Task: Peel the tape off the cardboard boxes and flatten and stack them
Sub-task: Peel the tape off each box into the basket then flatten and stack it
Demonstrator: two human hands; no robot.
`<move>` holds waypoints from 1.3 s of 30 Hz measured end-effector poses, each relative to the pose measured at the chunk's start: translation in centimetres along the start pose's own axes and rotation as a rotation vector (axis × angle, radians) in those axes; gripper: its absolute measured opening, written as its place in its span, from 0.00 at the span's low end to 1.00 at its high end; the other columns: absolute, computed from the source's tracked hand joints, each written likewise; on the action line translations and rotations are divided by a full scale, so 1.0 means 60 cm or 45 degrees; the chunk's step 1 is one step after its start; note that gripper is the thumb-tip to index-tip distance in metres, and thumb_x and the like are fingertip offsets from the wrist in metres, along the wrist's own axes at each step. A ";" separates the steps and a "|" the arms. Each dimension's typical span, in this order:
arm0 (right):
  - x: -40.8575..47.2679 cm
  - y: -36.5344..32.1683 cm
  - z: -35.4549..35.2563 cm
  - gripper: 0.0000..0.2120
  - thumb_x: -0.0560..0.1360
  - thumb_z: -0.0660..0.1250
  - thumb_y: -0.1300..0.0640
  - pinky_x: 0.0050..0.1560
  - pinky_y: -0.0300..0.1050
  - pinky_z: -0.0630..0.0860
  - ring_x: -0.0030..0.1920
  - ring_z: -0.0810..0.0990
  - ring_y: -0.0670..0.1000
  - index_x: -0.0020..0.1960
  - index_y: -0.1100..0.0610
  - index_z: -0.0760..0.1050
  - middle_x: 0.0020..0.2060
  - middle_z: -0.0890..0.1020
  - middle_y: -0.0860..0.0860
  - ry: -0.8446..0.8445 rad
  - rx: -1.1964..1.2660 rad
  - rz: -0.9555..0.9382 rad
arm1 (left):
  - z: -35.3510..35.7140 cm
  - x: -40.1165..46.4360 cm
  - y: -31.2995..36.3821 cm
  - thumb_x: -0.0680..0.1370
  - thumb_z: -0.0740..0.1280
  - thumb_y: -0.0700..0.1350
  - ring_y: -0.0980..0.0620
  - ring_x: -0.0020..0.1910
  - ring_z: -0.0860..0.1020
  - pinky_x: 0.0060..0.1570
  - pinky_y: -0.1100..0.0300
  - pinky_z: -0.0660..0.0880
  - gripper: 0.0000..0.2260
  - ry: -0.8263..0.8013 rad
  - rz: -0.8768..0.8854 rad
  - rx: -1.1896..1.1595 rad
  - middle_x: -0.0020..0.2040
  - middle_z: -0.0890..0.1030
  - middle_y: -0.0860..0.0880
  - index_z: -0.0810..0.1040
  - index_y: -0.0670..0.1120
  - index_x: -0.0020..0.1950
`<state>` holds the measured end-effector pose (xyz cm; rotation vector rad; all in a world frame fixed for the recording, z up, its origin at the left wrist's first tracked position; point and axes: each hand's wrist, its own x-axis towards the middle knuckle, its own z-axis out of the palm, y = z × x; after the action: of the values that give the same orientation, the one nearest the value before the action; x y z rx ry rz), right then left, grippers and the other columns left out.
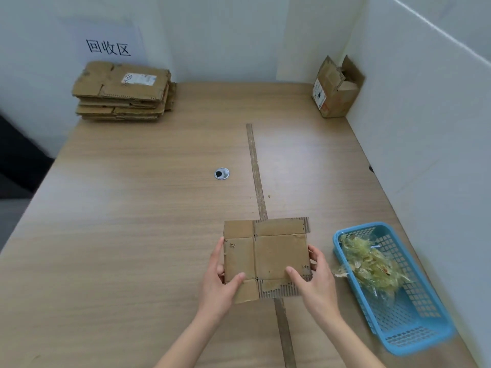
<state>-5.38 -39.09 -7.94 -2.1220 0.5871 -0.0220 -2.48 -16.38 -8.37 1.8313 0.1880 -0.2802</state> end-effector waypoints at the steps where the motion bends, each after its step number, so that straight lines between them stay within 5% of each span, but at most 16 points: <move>1: 0.004 -0.025 -0.005 0.35 0.72 0.78 0.50 0.65 0.51 0.75 0.63 0.76 0.46 0.75 0.49 0.66 0.64 0.76 0.44 -0.019 -0.002 -0.032 | -0.021 0.004 0.024 0.75 0.76 0.40 0.54 0.43 0.85 0.48 0.57 0.81 0.45 0.010 0.004 -0.007 0.44 0.87 0.55 0.55 0.79 0.73; 5: 0.025 -0.160 -0.018 0.36 0.74 0.75 0.46 0.64 0.53 0.78 0.64 0.75 0.45 0.77 0.49 0.63 0.66 0.75 0.44 -0.096 0.032 -0.179 | -0.120 0.017 0.135 0.75 0.75 0.37 0.47 0.44 0.86 0.49 0.48 0.83 0.41 0.059 0.072 -0.165 0.44 0.87 0.49 0.61 0.76 0.71; 13: 0.005 -0.491 -0.014 0.34 0.76 0.74 0.49 0.59 0.51 0.80 0.58 0.77 0.44 0.77 0.52 0.63 0.65 0.75 0.46 -0.161 0.036 -0.576 | -0.378 -0.018 0.350 0.77 0.73 0.35 0.50 0.48 0.86 0.45 0.57 0.83 0.34 0.307 0.293 -0.399 0.48 0.88 0.51 0.67 0.66 0.71; 19: -0.079 -0.745 0.022 0.37 0.77 0.69 0.41 0.67 0.45 0.69 0.74 0.69 0.49 0.80 0.51 0.59 0.77 0.65 0.45 -0.160 -0.260 -1.005 | -0.615 -0.117 0.438 0.78 0.72 0.35 0.49 0.53 0.85 0.55 0.51 0.81 0.32 0.512 0.472 -0.401 0.52 0.87 0.48 0.68 0.69 0.68; 23: -0.174 -0.898 0.075 0.39 0.77 0.63 0.32 0.75 0.49 0.63 0.79 0.61 0.50 0.81 0.48 0.56 0.80 0.59 0.46 -0.119 -0.524 -1.296 | -0.786 -0.196 0.450 0.78 0.73 0.37 0.54 0.52 0.85 0.48 0.58 0.83 0.32 0.689 0.530 -0.393 0.52 0.87 0.53 0.69 0.74 0.64; 28: -0.305 -1.044 0.176 0.38 0.78 0.63 0.34 0.76 0.51 0.60 0.78 0.62 0.53 0.82 0.48 0.55 0.81 0.58 0.47 -0.086 -0.595 -1.498 | -0.988 -0.303 0.430 0.78 0.73 0.38 0.61 0.50 0.83 0.39 0.66 0.81 0.34 0.846 0.550 -0.359 0.50 0.85 0.60 0.68 0.80 0.59; 31: -0.379 -1.107 0.246 0.38 0.79 0.62 0.35 0.76 0.50 0.59 0.78 0.62 0.53 0.82 0.49 0.55 0.81 0.59 0.47 -0.074 -0.594 -1.592 | -1.095 -0.358 0.404 0.78 0.73 0.40 0.59 0.51 0.83 0.36 0.66 0.80 0.32 0.955 0.524 -0.346 0.51 0.85 0.55 0.67 0.75 0.65; 35: -0.455 -1.169 0.345 0.38 0.79 0.62 0.35 0.78 0.51 0.57 0.79 0.61 0.51 0.82 0.49 0.54 0.81 0.58 0.47 -0.129 -0.603 -1.675 | -1.215 -0.411 0.365 0.78 0.73 0.39 0.68 0.47 0.81 0.33 0.71 0.77 0.33 1.105 0.500 -0.282 0.49 0.82 0.62 0.64 0.65 0.74; 39: -0.504 -1.219 0.449 0.38 0.79 0.61 0.35 0.80 0.51 0.53 0.80 0.57 0.49 0.82 0.49 0.53 0.81 0.57 0.47 -0.197 -0.626 -1.750 | -1.315 -0.437 0.322 0.78 0.73 0.39 0.62 0.50 0.80 0.40 0.66 0.77 0.33 1.192 0.473 -0.284 0.51 0.80 0.63 0.64 0.64 0.75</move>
<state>3.31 29.25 39.43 -2.5485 -1.1246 -0.5057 -14.94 54.62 37.35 1.6096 0.4899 0.8454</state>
